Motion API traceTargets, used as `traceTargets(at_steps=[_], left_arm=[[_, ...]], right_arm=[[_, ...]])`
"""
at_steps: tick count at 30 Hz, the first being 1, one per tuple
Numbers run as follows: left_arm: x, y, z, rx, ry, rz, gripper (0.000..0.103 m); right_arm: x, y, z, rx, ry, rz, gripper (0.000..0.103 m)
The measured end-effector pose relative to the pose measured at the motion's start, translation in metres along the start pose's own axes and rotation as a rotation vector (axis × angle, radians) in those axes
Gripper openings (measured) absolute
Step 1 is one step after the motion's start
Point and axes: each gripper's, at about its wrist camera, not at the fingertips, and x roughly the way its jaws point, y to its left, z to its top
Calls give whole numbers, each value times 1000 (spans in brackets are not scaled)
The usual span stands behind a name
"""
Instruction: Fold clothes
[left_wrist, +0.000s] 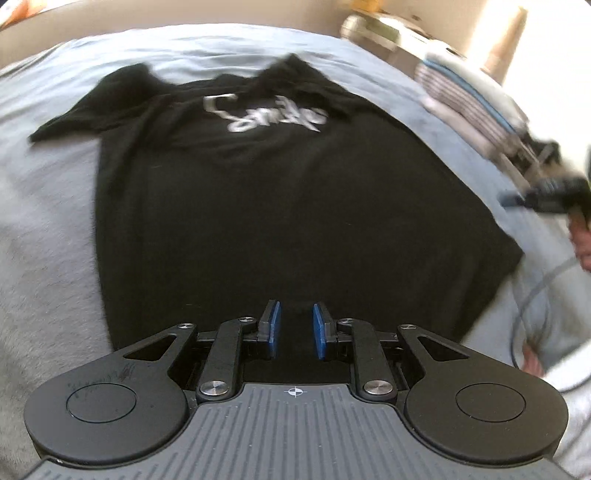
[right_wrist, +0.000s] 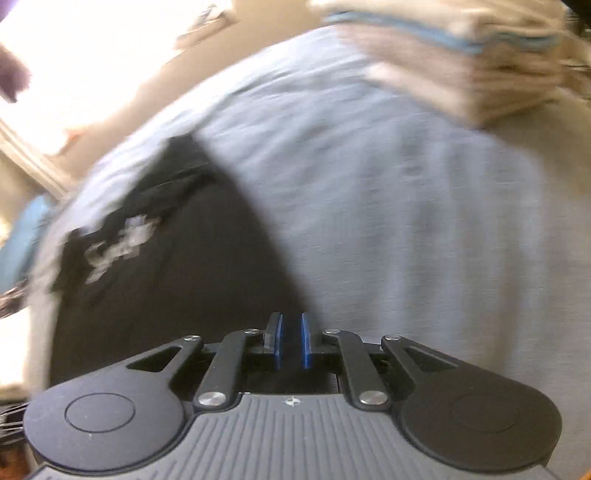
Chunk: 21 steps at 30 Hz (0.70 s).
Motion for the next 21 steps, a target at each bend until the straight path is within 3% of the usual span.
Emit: traceTargets(at_steps=[3, 5, 7, 10, 11, 14, 18, 21], left_arm=[[3, -14, 1, 66, 16, -56, 23], [6, -22, -5, 112, 41, -82, 24], [9, -26, -13, 134, 75, -85, 24], [9, -26, -29, 148, 113, -80, 24], [8, -26, -32, 150, 116, -78, 25], [8, -26, -37, 149, 111, -67, 25], [10, -29, -37, 138, 104, -55, 25], [8, -31, -39, 139, 102, -42, 25]], right_arm=[[32, 26, -11, -54, 84, 101, 11], [43, 27, -23, -87, 121, 102, 11], [42, 10, -34, -84, 132, 23, 8], [17, -32, -37, 93, 113, -1, 8], [7, -36, -36, 99, 99, -20, 9], [-5, -5, -34, -79, 88, 23, 11], [22, 67, -47, -350, 188, 210, 11], [49, 103, -61, -516, 255, 237, 11]])
